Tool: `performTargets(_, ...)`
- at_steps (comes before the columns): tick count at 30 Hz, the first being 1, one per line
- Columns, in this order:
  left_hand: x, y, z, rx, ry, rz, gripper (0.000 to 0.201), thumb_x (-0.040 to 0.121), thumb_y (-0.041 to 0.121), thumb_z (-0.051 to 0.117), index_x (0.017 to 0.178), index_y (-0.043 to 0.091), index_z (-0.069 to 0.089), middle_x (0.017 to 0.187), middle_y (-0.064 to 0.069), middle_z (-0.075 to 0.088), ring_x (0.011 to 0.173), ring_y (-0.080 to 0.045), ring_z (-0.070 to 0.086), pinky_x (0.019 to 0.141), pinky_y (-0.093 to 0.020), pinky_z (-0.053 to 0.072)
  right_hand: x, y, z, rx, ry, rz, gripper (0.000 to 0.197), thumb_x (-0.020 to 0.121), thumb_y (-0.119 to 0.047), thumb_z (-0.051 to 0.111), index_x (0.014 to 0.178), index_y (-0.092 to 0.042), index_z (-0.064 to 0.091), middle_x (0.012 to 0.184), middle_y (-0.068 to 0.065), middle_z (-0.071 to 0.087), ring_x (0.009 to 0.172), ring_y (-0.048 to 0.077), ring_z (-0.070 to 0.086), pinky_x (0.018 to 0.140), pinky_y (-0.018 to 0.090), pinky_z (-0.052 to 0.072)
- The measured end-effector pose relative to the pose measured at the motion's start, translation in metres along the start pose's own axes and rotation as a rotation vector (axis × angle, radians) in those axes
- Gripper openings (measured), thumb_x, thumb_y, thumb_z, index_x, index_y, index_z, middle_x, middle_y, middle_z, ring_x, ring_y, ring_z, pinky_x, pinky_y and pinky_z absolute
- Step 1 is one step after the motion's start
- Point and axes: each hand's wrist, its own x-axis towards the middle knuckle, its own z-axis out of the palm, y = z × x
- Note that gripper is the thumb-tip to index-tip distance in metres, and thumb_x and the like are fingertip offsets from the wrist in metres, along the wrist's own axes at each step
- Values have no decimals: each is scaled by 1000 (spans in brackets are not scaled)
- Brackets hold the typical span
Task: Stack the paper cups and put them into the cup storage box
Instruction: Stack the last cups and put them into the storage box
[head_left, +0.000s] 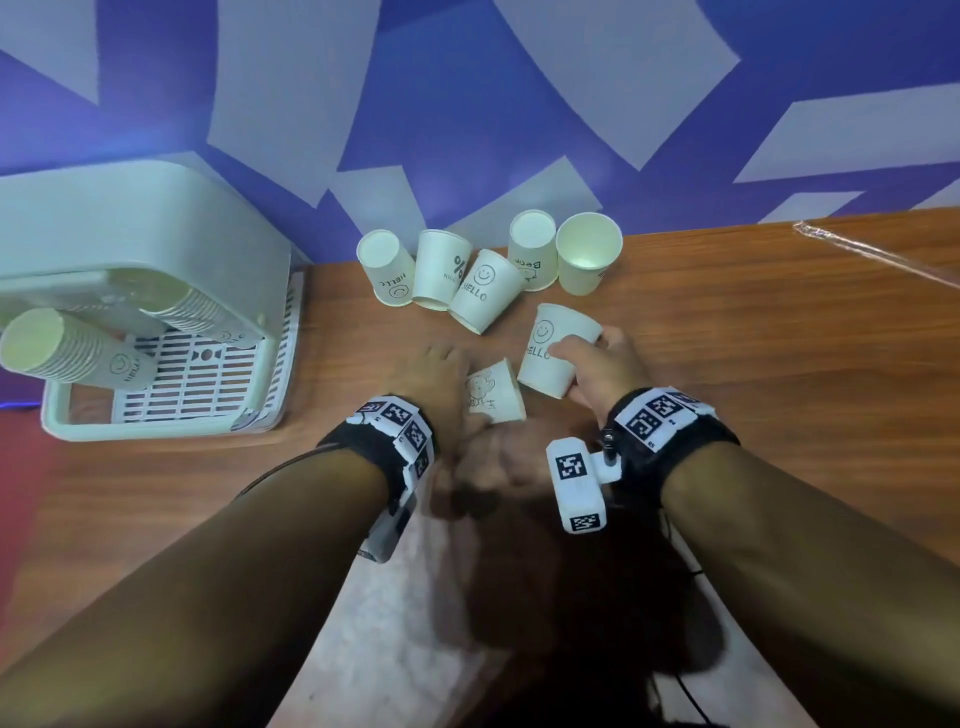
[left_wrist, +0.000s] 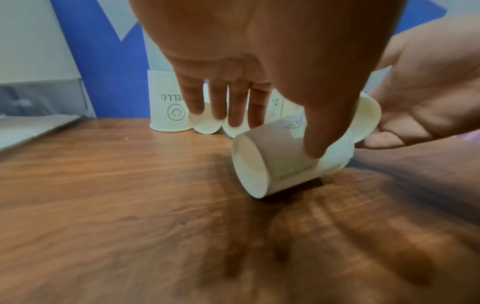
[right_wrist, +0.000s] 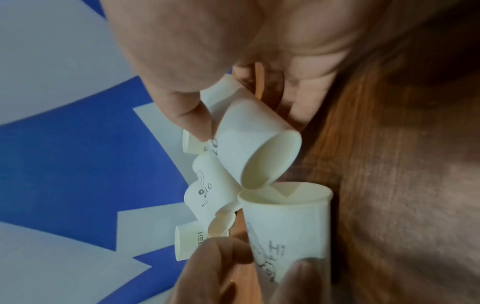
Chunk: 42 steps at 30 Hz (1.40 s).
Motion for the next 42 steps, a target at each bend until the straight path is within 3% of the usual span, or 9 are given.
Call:
performTargets(3, -6, 7, 6, -102, -98, -70, 60, 74, 42, 75, 120, 20, 42, 115, -6, 60, 99, -27, 59, 85, -39, 52, -6, 6, -4, 71, -27, 6, 83, 44, -39, 80, 120, -21, 49, 108, 3, 66, 93, 26, 71, 84, 51, 59)
performTargets(7, -13, 12, 14, -240, -99, -98, 68, 77, 40, 75, 136, 23, 47, 123, -5, 56, 109, -25, 57, 86, -29, 42, -7, 14, -7, 14, -25, -23, 85, 49, -42, 83, 124, -24, 47, 106, -2, 68, 93, 19, 70, 89, 46, 57)
performTargets(13, -17, 26, 3, -513, -34, -43, 40, 74, 32, 78, 111, 24, 63, 85, 11, 63, 71, -4, 57, 60, -19, 40, -9, -2, -4, -19, -104, -198, 66, 68, -40, 76, 129, -27, 55, 110, -6, 72, 98, 14, 70, 86, 36, 57)
performTargets(22, -7, 32, -7, -746, 16, -109, 36, 79, 42, 75, 111, 30, 61, 90, 13, 67, 82, -4, 63, 70, -22, 46, -9, -13, 4, 68, -70, -296, 70, 73, -46, 71, 138, -38, 44, 115, -7, 69, 104, 7, 66, 94, 32, 50)
performTargets(28, -4, 16, -5, -726, 12, -127, 34, 79, 39, 77, 107, 31, 60, 89, 15, 66, 84, -10, 63, 75, -24, 46, -24, -38, -23, -296, -254, -391, 44, 105, -40, 34, 127, -13, 62, 112, -12, 57, 100, -6, 49, 72, -8, 29)
performTargets(32, 4, 22, -10, -672, 29, -71, 35, 79, 34, 79, 107, 30, 59, 92, 12, 63, 86, -11, 59, 70, -20, 41, -25, -41, -16, -440, -284, -407, 40, 104, -35, 41, 134, -11, 55, 124, 3, 63, 119, 17, 54, 85, 20, 38)
performTargets(36, 9, 20, -9, -687, 48, -81, 46, 78, 30, 80, 119, 24, 58, 94, 13, 60, 86, -8, 56, 66, -12, 36, -10, -49, -11, -379, -280, -351, 61, 97, -34, 56, 151, -20, 30, 118, -7, 64, 109, 13, 59, 92, 25, 39)
performTargets(39, 8, 12, -6, -688, 62, -102, 49, 78, 31, 80, 121, 23, 58, 98, 11, 65, 90, -11, 61, 68, -13, 37, 12, -73, -23, -440, 70, -478, 48, 90, -37, 62, 135, -25, 50, 112, -10, 60, 101, 14, 61, 86, 25, 43)
performTargets(42, 7, 10, -10, -693, 83, -118, 51, 78, 28, 79, 124, 26, 56, 101, 9, 64, 89, -11, 59, 63, -8, 34, 32, -90, -29, -674, 275, -613, 63, 84, -34, 66, 141, -25, 43, 142, -2, 42, 132, 21, 39, 105, 29, 34)
